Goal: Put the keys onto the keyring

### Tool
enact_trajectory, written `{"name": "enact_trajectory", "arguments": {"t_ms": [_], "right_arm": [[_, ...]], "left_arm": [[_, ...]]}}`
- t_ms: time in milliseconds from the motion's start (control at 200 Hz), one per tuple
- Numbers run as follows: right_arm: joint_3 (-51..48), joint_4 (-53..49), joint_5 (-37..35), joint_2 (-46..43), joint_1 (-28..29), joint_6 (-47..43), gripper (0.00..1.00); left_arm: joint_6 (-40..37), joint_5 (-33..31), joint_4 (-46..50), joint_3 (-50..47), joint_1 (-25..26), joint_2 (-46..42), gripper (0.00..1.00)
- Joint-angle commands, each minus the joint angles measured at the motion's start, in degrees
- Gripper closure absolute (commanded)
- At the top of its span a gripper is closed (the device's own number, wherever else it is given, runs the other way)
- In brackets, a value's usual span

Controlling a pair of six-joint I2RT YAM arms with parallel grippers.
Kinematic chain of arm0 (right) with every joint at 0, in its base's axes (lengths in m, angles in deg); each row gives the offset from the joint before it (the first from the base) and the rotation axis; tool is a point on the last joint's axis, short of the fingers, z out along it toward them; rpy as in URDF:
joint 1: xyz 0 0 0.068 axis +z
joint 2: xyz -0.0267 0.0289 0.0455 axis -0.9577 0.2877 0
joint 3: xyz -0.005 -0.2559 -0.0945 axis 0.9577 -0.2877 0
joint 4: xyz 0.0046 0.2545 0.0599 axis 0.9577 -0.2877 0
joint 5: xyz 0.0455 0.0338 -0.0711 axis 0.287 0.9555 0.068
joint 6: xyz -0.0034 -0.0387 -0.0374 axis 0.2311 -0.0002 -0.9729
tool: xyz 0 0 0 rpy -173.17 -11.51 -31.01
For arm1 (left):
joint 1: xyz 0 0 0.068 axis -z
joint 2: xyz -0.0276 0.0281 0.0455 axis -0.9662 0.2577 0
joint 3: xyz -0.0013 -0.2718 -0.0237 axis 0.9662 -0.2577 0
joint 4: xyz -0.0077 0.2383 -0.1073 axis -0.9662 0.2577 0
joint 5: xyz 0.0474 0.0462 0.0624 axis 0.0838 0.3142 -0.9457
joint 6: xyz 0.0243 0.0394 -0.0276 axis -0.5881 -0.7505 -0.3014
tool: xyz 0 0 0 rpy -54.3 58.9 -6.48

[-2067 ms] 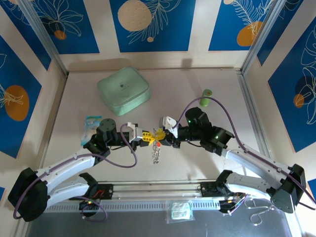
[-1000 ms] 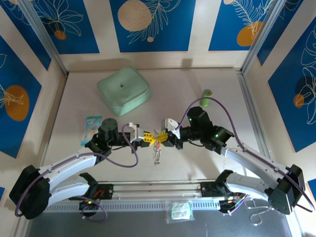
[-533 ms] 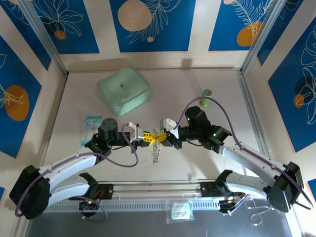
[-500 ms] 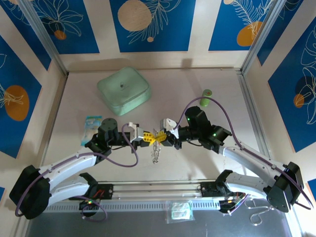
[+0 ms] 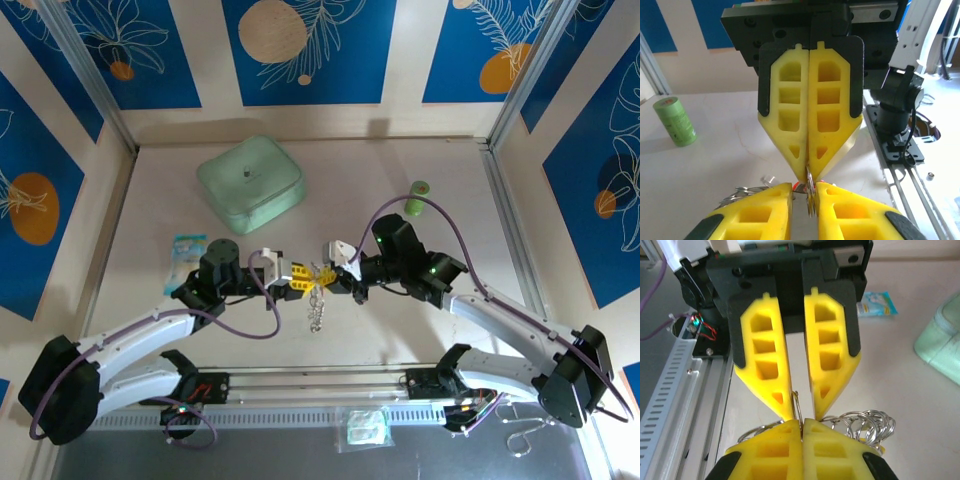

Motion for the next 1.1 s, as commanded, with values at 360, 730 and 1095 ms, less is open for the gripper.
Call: {"name": "enact_trajectory", "arguments": {"t_ms": [360, 730, 1095], "right_arm": [[10.87, -13.42, -2.13, 5.97, 3.43, -7.80, 1.00], [4.99, -6.65, 0.65, -0.05, 1.39, -3.56, 0.74], [-5.59, 4.73, -5.74, -6.53, 0.80, 4.63, 0.62]], "left_arm": [[-8.36, -3.13, 13.58, 6.51, 0.70, 0.94, 0.88], [-6.46, -3.63, 8.41, 3.87, 0.80, -0.29, 1.00], [-1.11, -1.90, -1.35, 0.38, 0.86, -0.93, 1.00]]}}
